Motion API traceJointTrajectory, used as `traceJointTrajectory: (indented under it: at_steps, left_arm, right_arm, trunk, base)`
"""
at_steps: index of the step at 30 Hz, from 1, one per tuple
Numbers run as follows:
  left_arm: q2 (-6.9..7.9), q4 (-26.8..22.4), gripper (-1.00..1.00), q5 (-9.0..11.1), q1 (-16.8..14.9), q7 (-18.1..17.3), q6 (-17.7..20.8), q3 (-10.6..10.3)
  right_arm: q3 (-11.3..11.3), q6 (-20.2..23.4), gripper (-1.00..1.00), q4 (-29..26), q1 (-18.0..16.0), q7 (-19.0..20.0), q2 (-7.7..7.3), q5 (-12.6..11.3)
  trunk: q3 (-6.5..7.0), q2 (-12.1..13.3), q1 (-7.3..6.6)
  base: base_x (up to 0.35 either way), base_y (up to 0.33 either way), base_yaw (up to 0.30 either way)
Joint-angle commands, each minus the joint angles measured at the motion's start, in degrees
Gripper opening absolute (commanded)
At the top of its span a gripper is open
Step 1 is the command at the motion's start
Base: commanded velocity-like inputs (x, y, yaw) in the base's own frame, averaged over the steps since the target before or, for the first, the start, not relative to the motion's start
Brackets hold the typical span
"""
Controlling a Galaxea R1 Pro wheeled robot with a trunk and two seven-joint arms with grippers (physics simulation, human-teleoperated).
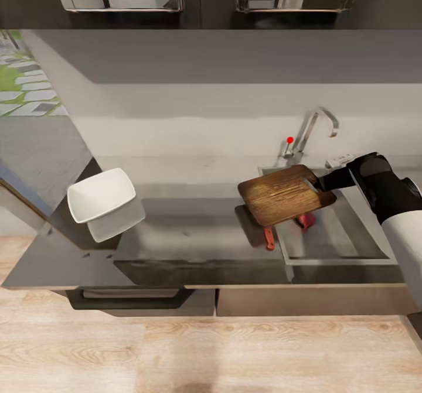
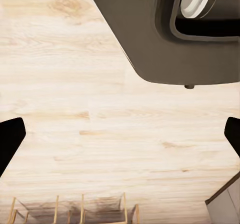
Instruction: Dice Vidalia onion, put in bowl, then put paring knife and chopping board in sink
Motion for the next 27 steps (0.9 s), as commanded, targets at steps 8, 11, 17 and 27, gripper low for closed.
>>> traceJointTrajectory:
  at_steps: [8, 11, 17, 27]
  left_arm:
    - [0.0, -0.09, 1.0, 0.03, 0.02, -0.05, -0.08, 0.1]
    - [0.0, -0.09, 1.0, 0.03, 0.01, -0.04, -0.08, 0.11]
    - [-0.01, -0.09, 1.0, 0.03, 0.02, -0.05, -0.08, 0.12]
    - [-0.01, -0.09, 1.0, 0.03, 0.02, -0.11, -0.14, 0.03]
  right_arm:
    - [0.18, 0.09, -1.0, -0.06, -0.01, 0.52, -0.05, 0.58]
    - [0.13, 0.17, -1.0, 0.1, 0.48, 0.52, 0.13, 0.53]
    - [0.09, 0.26, -1.0, 0.99, 0.86, 0.46, 0.58, 0.49]
    - [-0.06, 0.27, -1.0, 1.52, 0.89, -2.07, 1.96, 0.43]
  trunk:
    - [-0.08, -0.09, 0.04]
    - [-0.08, -0.09, 0.04]
    - [-0.08, -0.09, 0.04]
    - [-0.08, -0.09, 0.04]
  base:
    - [0.017, 0.115, 0.0]
    - [0.001, 0.3, 0.0]
    - [0.0, 0.309, 0.0]
    - [0.0, 0.297, 0.0]
